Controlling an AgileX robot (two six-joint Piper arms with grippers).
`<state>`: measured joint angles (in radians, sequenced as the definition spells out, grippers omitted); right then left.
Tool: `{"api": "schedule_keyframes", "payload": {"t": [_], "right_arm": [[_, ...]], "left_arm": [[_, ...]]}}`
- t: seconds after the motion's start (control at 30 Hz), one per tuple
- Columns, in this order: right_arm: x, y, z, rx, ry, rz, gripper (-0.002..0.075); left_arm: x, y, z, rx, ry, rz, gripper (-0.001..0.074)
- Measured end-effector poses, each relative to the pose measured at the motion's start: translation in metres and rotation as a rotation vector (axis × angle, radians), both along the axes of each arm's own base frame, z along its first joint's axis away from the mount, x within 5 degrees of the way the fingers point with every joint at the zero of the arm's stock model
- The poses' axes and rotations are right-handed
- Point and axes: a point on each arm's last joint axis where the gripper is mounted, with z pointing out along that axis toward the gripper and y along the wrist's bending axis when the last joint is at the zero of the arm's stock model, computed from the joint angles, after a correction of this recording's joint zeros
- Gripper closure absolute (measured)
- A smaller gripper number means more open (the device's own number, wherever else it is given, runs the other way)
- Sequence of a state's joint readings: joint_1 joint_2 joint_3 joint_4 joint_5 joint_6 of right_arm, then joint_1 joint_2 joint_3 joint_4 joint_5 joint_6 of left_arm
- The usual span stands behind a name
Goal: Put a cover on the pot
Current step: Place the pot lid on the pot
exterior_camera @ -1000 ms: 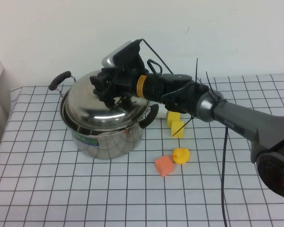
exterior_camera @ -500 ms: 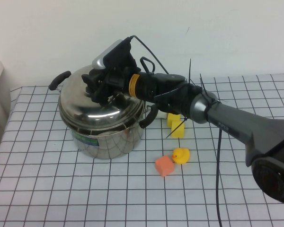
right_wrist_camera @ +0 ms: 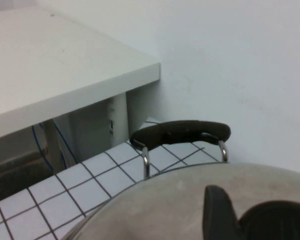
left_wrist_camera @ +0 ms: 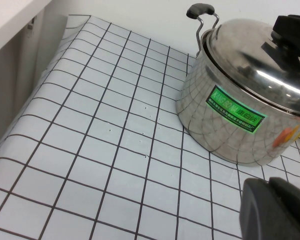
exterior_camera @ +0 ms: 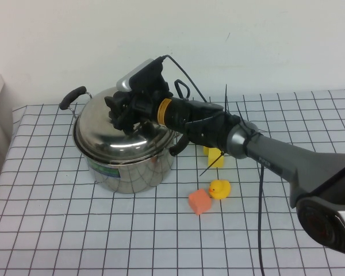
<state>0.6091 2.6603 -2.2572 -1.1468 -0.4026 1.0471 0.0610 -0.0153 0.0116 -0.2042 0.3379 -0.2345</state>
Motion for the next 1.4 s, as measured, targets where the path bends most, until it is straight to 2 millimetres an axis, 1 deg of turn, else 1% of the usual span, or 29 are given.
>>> {"api": "schedule_keyframes", "payload": {"t": [0.2,1.17,1.3,1.4], "right_arm": [[0.002,0.001,0.006,0.018,-0.019,-0.003,0.0389],[0.001,0.002,0.005,-0.004,-0.017,0.01,0.0389],[0.001,0.002,0.001,-0.005,-0.01,0.01,0.0389],[0.001,0.003,-0.009,-0.002,0.015,0.011,0.0389]], "left_arm": [[0.0,0.0,0.0,0.0,0.0,0.0,0.0737],[0.0,0.0,0.0,0.004,0.0,-0.001,0.0738],[0.0,0.0,0.0,0.004,0.0,-0.001,0.0738],[0.0,0.0,0.0,0.004,0.0,-0.001,0.0738]]}}
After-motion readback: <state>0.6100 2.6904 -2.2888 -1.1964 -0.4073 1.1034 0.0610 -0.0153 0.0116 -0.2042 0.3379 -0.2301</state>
